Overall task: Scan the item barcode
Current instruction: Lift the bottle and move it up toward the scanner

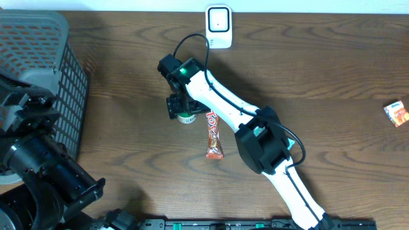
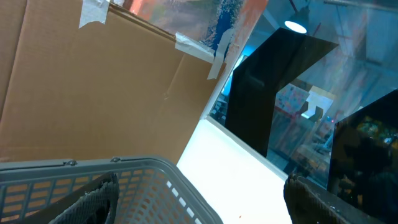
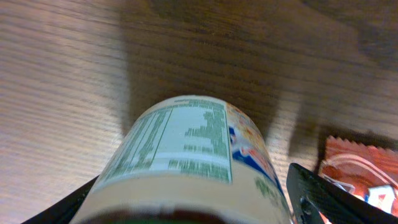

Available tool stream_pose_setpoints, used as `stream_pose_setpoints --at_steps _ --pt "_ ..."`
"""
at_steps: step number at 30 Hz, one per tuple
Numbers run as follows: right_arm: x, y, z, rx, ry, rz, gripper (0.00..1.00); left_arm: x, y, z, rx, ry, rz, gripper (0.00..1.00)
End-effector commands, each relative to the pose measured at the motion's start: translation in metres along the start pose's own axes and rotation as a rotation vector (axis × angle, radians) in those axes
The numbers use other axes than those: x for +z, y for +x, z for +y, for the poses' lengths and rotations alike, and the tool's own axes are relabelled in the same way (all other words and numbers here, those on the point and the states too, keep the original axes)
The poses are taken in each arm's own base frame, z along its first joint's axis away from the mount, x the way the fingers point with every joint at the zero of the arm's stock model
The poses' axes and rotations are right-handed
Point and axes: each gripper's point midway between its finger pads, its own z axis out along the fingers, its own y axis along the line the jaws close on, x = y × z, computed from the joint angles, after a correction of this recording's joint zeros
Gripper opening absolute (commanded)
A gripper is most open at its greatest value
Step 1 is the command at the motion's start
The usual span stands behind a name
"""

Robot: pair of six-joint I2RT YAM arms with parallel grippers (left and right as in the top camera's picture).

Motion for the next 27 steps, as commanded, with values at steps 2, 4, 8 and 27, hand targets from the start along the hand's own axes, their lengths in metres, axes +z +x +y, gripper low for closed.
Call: stream_pose_setpoints --at_steps 2,4,8,27 --pt "0.015 0.003 -0.002 0.008 0.028 0.020 0.83 0.000 0.000 0.003 -0.016 -0.016 -0.003 0.85" --pt "0.017 0.003 -0.002 0.008 0.030 0.024 0.83 0.000 0.000 0.003 -0.017 -0.016 -0.003 0.85" --pt "0.019 0.003 -0.003 0.009 0.031 0.025 0.78 0.000 0.000 0.003 -0.018 -0.016 -0.003 0.85" --pt "-0.028 0.003 -0.043 0.171 -0.057 0.169 0.66 0.000 0.000 0.004 -0.018 -0.016 -0.003 0.85"
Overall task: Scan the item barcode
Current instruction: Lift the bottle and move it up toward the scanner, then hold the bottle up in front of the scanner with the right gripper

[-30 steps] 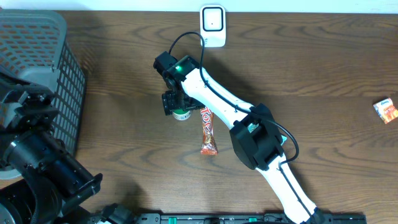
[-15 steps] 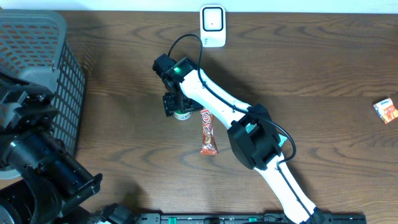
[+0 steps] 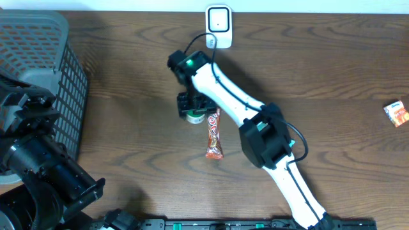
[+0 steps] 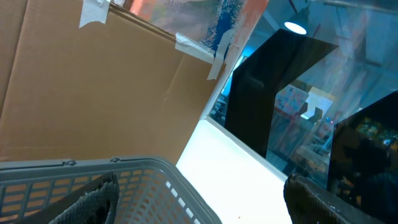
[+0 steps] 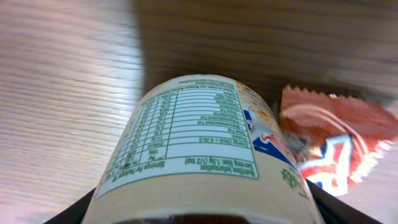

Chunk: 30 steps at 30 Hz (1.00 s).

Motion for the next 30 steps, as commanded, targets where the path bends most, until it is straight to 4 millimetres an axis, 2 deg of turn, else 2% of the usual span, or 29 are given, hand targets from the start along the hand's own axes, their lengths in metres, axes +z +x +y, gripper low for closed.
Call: stream_pose_setpoints --at_steps 1,7,13,18,23,30 --pt "-0.018 -0.012 -0.017 0.083 -0.061 0.020 0.65 0.000 0.000 0.003 -0.012 -0.015 -0.001 0.85" --pt "-0.036 -0.008 -0.032 0.102 -0.228 0.140 0.59 0.000 0.000 0.003 -0.012 -0.015 -0.001 0.85" --pt "-0.049 0.002 -0.063 0.111 -0.306 0.244 0.58 0.000 0.000 0.004 -0.013 -0.015 -0.002 0.85" --pt "-0.058 -0.003 -0.065 0.114 -0.413 0.255 0.62 0.000 0.000 0.003 -0.024 -0.015 -0.002 0.85" --pt "-0.059 -0.006 -0.072 0.119 -0.423 0.248 0.61 0.000 0.000 0.003 -0.024 -0.015 -0.002 0.85" --pt "-0.059 -0.006 -0.070 0.118 -0.421 0.250 0.61 0.000 0.000 0.003 -0.023 -0.015 -0.001 0.85"
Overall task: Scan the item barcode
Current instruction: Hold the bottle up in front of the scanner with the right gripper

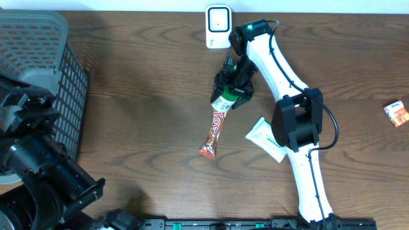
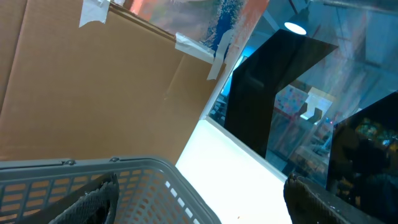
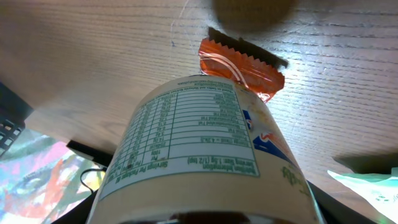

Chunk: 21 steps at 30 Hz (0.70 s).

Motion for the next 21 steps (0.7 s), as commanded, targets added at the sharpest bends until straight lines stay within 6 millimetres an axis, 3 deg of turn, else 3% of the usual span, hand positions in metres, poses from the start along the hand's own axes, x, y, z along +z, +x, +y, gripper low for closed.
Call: stream_pose_setpoints --at_steps 1,7,11,15,21 --pt "-0.002 0.000 0.008 -0.022 -0.043 0.003 0.61 0.000 0.000 0.003 -0.019 -0.015 -0.002 0.85" --pt "-0.002 0.000 0.008 -0.013 -0.044 0.004 0.61 0.000 0.000 0.003 -0.019 -0.015 -0.002 0.85" --pt "-0.004 0.004 0.022 -0.013 -0.122 0.029 0.57 0.000 0.000 0.004 -0.026 -0.016 -0.001 0.85" --pt "-0.011 0.012 0.057 -0.098 -0.323 0.066 0.49 0.000 0.001 0.003 -0.025 -0.015 -0.001 0.85" --pt "-0.020 0.017 0.109 -0.276 -0.546 0.054 0.47 0.000 0.001 0.003 -0.023 -0.015 -0.001 0.85"
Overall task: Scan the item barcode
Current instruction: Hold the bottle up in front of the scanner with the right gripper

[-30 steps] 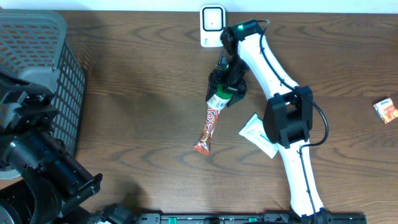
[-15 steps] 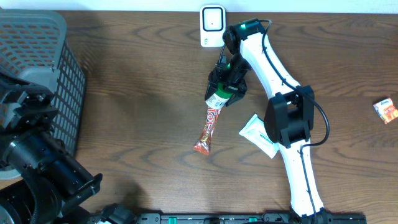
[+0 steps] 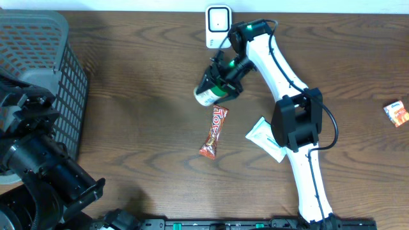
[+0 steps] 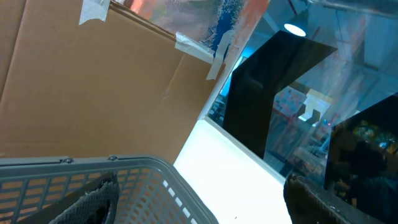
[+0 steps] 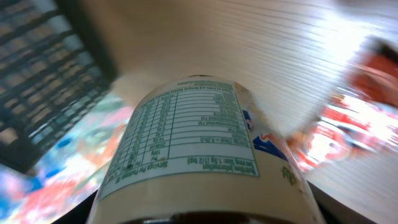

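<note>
A cream jar with a green nutrition label [image 3: 206, 94] is held off the table, tilted, with my right gripper [image 3: 216, 84] shut on it. It hangs just below and left of the white scanner [image 3: 218, 25] at the table's far edge. In the right wrist view the jar [image 5: 193, 143] fills the frame, label up; no barcode shows. My left gripper [image 4: 199, 208] is open and points upward over the basket rim [image 4: 124, 165], with nothing between its fingers [image 4: 87, 202].
An orange candy bar [image 3: 214, 131] lies below the jar, and a white packet [image 3: 265, 137] lies beside the right arm. A small orange pack [image 3: 397, 113] sits far right. The grey basket [image 3: 38, 83] stands at the left edge.
The right gripper has moved left with the jar, from over the candy bar's top end to a spot clear of it. The jar now points toward the basket. The left arm is unchanged.
The right gripper was shut on the jar low by the table, left of the upright candy bar. Later it held it against the bar's top. Then the arm stood further right, the bar lay slanted and the white packet showed. Now the jar is nearer the scanner.
</note>
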Available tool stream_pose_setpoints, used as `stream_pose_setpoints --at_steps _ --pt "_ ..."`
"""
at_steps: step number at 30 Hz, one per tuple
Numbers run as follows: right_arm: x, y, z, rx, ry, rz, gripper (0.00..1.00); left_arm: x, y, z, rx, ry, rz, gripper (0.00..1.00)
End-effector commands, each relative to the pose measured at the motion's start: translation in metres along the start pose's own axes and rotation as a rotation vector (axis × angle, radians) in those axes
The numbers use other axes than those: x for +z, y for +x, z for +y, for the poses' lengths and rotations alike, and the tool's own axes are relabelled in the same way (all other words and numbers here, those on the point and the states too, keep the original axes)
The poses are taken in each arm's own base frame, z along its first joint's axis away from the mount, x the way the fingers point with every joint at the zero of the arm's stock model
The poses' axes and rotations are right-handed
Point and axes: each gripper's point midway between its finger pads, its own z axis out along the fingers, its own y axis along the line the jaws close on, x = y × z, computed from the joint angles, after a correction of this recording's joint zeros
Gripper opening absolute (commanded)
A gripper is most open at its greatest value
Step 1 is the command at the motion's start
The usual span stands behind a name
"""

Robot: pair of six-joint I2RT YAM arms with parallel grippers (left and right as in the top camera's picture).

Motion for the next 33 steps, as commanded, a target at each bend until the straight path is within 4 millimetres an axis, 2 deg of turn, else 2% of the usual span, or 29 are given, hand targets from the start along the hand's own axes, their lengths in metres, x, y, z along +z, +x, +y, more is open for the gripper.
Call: stream_pose_setpoints --at_steps 1,5,6,9,12,17,18,19,24,29,33 --pt "0.007 0.004 0.051 -0.163 -0.189 0.016 0.46 0.000 0.001 0.003 -0.006 -0.015 -0.001 0.85" --pt "0.015 -0.007 0.078 -0.341 -0.197 -0.049 0.44 0.000 0.001 0.003 -0.005 -0.016 -0.001 0.85" --pt "0.016 -0.010 0.092 -0.420 -0.203 -0.080 0.45 0.000 0.001 0.003 -0.005 -0.016 -0.001 0.85" --pt "0.015 -0.019 0.116 -0.518 -0.148 -0.172 0.45 0.000 0.002 0.003 -0.001 -0.015 0.000 0.85" --pt "0.004 -0.029 0.138 -0.597 -0.038 -0.311 0.45 0.000 0.001 0.003 -0.001 -0.015 0.000 0.85" --pt "-0.032 -0.026 0.172 -0.688 0.173 -0.570 0.45 0.000 0.002 0.003 0.000 -0.015 0.000 0.85" --pt "-0.055 -0.027 0.174 -0.684 0.315 -0.707 0.44 0.000 0.002 0.003 0.003 -0.015 0.001 0.85" --pt "-0.067 -0.027 0.174 -0.677 0.391 -0.779 0.45 0.000 0.002 0.003 0.003 -0.015 0.001 0.85" --pt "-0.113 -0.031 0.164 -0.618 0.725 -1.041 0.42 0.000 0.002 0.003 0.003 -0.015 0.001 0.85" --pt "-0.132 -0.041 0.142 -0.536 0.923 -1.125 0.33 0.000 0.005 0.003 -0.013 -0.015 0.008 0.85" --pt "-0.132 -0.067 0.130 -0.500 0.945 -1.158 0.34 0.000 0.008 0.003 -0.027 -0.015 0.013 0.85"
